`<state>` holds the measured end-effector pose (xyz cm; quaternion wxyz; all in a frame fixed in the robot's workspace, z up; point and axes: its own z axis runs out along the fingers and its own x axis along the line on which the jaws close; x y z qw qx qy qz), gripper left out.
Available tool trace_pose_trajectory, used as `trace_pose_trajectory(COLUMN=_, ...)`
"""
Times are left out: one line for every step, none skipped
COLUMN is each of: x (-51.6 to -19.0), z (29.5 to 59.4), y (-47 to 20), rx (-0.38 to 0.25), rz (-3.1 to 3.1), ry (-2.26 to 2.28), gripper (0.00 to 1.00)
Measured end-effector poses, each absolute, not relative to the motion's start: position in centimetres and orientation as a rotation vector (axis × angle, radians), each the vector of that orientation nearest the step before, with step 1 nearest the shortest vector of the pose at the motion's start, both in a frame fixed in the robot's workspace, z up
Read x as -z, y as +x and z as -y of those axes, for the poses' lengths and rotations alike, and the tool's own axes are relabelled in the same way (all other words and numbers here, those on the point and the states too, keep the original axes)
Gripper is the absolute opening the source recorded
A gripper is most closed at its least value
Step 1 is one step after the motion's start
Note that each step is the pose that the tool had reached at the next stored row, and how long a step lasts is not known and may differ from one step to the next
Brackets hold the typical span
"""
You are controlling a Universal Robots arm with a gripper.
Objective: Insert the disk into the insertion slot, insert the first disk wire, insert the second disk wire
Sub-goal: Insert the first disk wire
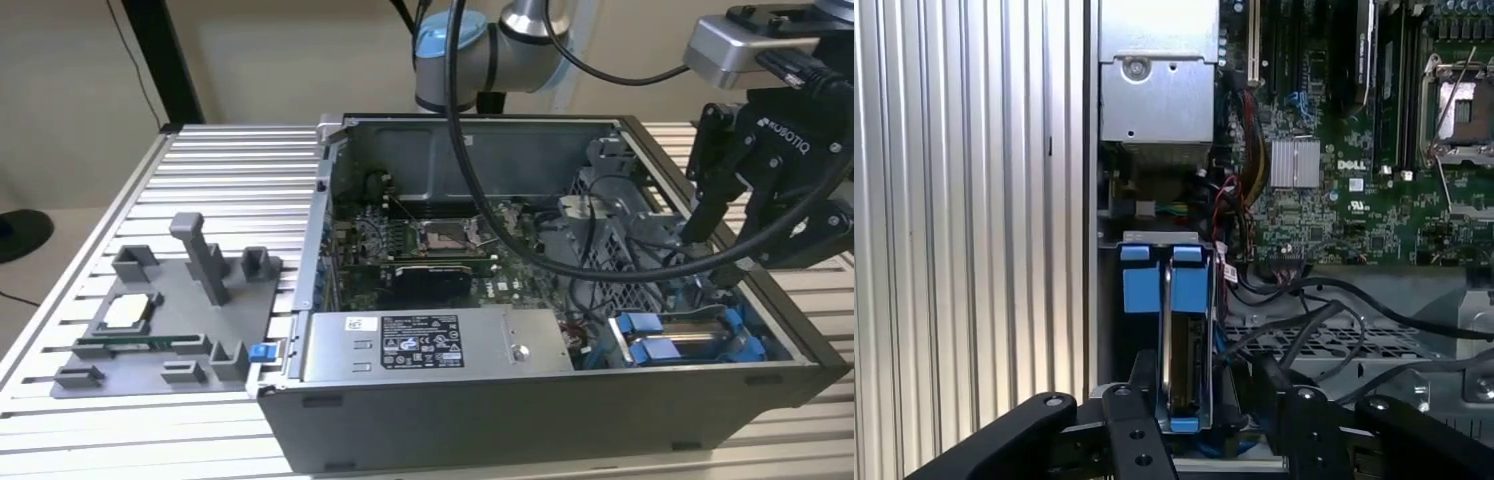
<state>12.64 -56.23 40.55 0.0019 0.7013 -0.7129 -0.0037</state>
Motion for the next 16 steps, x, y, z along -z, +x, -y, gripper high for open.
trace_pose_trajectory(x=-40.5, z=56.1, y=12.7, rx=0.008, rz=2.238, ry=2.203, gripper=1.0)
trace_pose_trajectory(x=-40.4, z=56.0, y=12.8, rx=0.005, rz=2.239, ry=2.204, gripper=1.0)
trace_pose_trajectory(x=-40.3, z=55.9, y=12.9, rx=0.003, rz=2.24, ry=2.205, gripper=1.0)
trace_pose_trajectory(x=-40.2, z=55.8, y=13.0, rx=0.001, rz=2.241, ry=2.206, gripper=1.0)
trace_pose_trajectory(x=-40.1, z=55.6, y=13.0, rx=-0.001, rz=2.241, ry=2.208, gripper=1.0)
trace_pose_trajectory(x=-40.0, z=55.5, y=13.0, rx=-0.003, rz=2.239, ry=2.212, gripper=1.0)
trace_pose_trajectory(x=-39.8, z=55.4, y=13.0, rx=-0.006, rz=2.233, ry=2.22, gripper=1.0)
trace_pose_trajectory(x=-39.7, z=55.3, y=13.0, rx=-0.008, rz=2.224, ry=2.232, gripper=1.0)
trace_pose_trajectory(x=-39.7, z=55.2, y=13.0, rx=-0.01, rz=2.214, ry=2.244, gripper=1.0)
trace_pose_trajectory(x=-39.6, z=55.2, y=13.1, rx=-0.012, rz=2.203, ry=2.256, gripper=1.0)
trace_pose_trajectory(x=-39.5, z=55.1, y=13.0, rx=-0.012, rz=2.193, ry=2.266, gripper=1.0)
trace_pose_trajectory(x=-39.5, z=55.1, y=13.0, rx=-0.013, rz=2.19, ry=2.27, gripper=1.0)
trace_pose_trajectory(x=-39.5, z=55.1, y=13.0, rx=-0.013, rz=2.189, ry=2.27, gripper=1.0)
trace_pose_trajectory(x=-39.5, z=55.1, y=13.0, rx=-0.013, rz=2.188, ry=2.271, gripper=1.0)
trace_pose_trajectory(x=-39.4, z=55.1, y=13.0, rx=-0.013, rz=2.187, ry=2.272, gripper=1.0)
trace_pose_trajectory(x=-39.4, z=55.1, y=13.0, rx=-0.012, rz=2.186, ry=2.273, gripper=1.0)
